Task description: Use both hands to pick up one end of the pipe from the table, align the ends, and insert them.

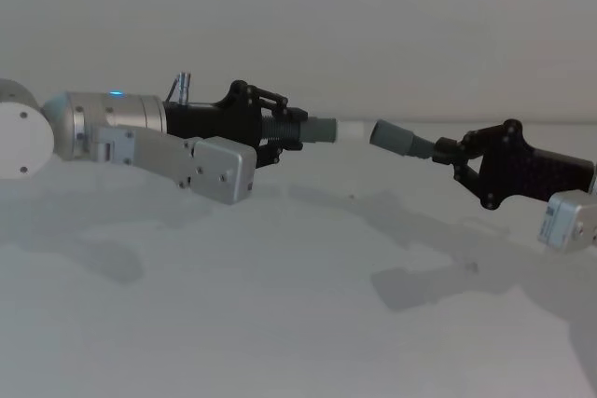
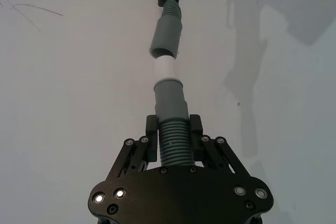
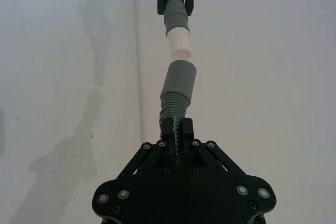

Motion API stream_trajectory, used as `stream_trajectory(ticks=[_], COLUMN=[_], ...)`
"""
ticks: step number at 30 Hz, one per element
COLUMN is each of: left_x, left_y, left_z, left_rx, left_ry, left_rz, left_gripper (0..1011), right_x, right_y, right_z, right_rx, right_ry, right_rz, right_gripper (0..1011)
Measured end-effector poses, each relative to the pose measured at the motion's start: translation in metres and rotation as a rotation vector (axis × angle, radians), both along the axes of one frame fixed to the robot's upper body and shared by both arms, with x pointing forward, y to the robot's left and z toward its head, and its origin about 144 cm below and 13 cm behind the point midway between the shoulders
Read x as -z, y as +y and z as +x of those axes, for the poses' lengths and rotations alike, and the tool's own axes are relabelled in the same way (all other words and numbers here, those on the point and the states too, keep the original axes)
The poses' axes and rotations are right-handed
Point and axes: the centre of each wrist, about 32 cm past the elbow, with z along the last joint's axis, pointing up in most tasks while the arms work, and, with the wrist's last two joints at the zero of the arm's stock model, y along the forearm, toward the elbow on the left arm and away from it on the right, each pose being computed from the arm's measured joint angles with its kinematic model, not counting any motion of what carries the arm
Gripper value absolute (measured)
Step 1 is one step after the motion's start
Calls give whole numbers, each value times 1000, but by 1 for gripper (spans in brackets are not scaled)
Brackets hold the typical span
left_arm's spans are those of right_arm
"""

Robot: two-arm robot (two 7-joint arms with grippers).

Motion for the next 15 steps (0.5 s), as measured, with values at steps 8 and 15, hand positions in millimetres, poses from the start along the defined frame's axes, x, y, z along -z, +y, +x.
stream_trajectory(ticks=[8,15], left_x=[0,0], left_y=[0,0], left_z=[0,0], left_rx=[0,0], left_ry=[0,0], left_rz=[0,0], left_gripper=[338,338], right_x=[-7,-11], right_y=[-2,-3], right_z=[2,3], right_rx=[-12,-17], right_ry=[-23,-36], right_rz=[-19,-49], right_gripper=[73,73])
